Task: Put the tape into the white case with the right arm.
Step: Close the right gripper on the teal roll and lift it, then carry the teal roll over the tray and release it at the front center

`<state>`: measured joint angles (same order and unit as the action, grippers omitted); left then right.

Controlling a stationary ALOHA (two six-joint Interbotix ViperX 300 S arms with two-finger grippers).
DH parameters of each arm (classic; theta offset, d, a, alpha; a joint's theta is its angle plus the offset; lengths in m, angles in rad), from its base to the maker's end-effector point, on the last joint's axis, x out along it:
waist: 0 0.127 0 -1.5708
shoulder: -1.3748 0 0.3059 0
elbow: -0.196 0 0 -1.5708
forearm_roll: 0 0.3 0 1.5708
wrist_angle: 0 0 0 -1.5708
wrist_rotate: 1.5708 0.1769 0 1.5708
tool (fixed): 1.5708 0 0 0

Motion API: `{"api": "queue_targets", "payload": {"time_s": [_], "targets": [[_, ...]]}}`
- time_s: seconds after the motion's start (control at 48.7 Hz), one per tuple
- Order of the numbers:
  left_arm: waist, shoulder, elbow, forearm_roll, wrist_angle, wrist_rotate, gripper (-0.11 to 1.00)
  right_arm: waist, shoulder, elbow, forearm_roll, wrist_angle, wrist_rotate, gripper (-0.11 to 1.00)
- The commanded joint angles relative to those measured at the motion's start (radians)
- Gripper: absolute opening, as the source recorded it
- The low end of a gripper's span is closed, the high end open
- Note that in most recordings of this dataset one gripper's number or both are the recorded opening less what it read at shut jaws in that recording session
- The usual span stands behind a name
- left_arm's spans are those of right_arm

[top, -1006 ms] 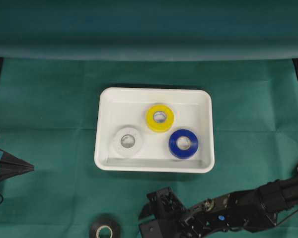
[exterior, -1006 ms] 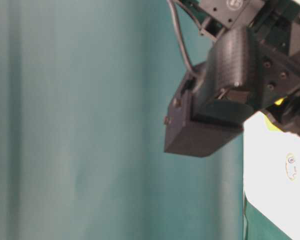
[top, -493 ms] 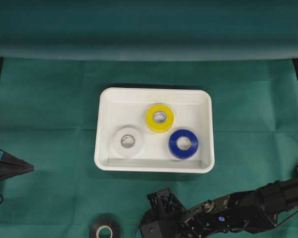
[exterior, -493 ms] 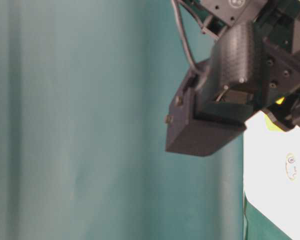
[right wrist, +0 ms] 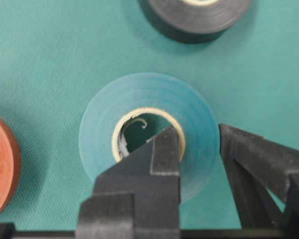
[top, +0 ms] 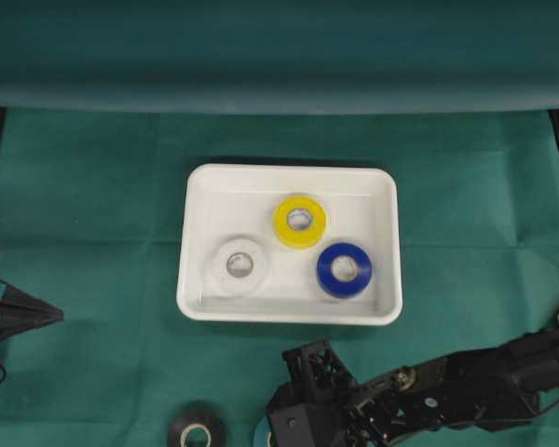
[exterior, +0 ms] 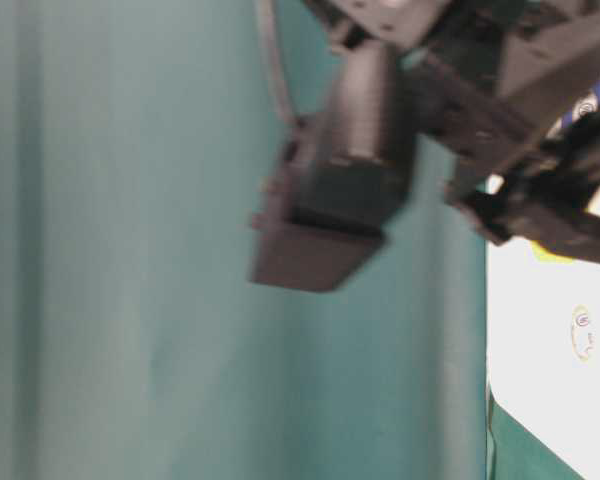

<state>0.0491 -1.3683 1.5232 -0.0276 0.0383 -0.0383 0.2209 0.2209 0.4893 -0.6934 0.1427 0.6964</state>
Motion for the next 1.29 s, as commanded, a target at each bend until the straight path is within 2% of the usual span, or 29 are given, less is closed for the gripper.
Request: {"api": "queue_targets", "payload": {"time_s": [0.0, 0.431, 0.595, 0.883, 1.273], "targets": [[0.002, 0.008, -0.011, 0.002, -0.008, 0.0, 0.0, 0.003, -0.06, -0.008, 0.0, 0.015, 0.0, 0.0], [0.002, 0.008, -0.011, 0.002, -0.008, 0.0, 0.0, 0.003, -0.066, -0.003, -0.002, 0.025, 0.0, 0.0], [0.002, 0.008, -0.011, 0.0, -0.008, 0.0, 0.0, -0.028, -0.086, -0.008, 0.0, 0.098, 0.002, 0.0], [0.002, 0.008, -0.011, 0.0, -0.008, 0.0, 0.0, -0.149, -0.155, 0.021, -0.012, 0.173, -0.003, 0.0], [0.002, 0.008, -0.011, 0.002, -0.008, 0.002, 0.0, -0.321, -0.195, 0.077, -0.032, 0.132, -0.006, 0.0]]}}
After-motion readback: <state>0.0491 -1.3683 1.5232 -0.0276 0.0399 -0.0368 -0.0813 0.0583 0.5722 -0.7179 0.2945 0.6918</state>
